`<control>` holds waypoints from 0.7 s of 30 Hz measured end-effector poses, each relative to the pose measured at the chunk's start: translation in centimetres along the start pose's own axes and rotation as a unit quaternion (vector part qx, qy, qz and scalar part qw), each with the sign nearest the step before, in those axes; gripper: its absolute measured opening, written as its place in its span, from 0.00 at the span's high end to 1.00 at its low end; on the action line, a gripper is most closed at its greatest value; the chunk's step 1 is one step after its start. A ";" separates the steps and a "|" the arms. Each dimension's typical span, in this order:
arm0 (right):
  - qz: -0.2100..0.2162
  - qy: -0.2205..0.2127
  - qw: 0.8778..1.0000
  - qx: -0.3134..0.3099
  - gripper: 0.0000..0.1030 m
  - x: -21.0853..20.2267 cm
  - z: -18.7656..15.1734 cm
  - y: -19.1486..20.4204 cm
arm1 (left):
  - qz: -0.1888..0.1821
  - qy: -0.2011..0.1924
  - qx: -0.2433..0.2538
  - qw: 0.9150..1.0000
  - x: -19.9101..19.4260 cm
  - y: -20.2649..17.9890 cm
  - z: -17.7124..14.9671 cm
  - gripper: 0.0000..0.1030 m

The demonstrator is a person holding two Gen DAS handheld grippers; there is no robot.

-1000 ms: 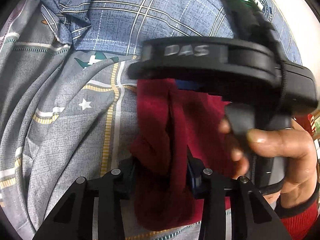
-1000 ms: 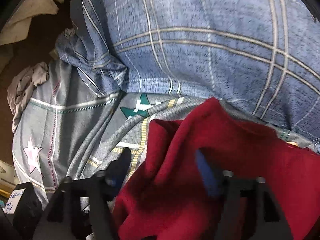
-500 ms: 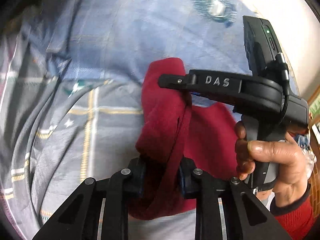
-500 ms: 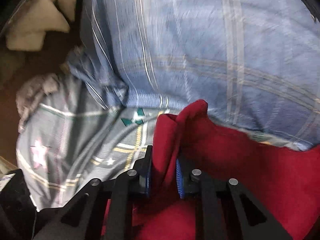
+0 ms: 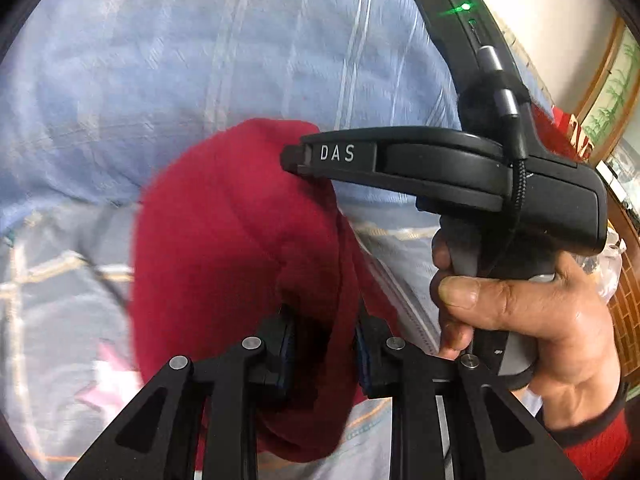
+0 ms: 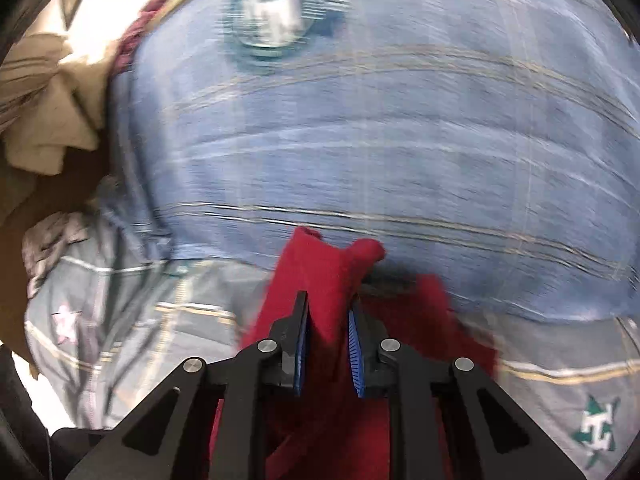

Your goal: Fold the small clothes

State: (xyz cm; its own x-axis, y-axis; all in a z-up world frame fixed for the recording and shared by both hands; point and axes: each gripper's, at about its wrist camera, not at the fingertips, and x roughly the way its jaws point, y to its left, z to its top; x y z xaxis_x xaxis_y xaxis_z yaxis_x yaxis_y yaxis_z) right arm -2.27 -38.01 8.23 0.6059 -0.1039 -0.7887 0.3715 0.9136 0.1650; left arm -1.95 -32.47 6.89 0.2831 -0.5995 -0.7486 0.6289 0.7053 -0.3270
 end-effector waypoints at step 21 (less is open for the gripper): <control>0.065 0.045 0.992 0.094 0.27 -1.4 -8.2 -3.5 | 0.050 -0.005 0.003 0.999 -8.2 5.2 -7.7 0.32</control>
State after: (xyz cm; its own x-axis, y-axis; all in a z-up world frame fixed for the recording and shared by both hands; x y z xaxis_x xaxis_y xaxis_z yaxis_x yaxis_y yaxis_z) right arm -10.25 -37.86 3.92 0.5953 0.0530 -0.8018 0.4242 0.8267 0.3696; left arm -6.59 -21.02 6.89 0.3520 -0.5309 -0.7709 0.6010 0.7596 -0.2486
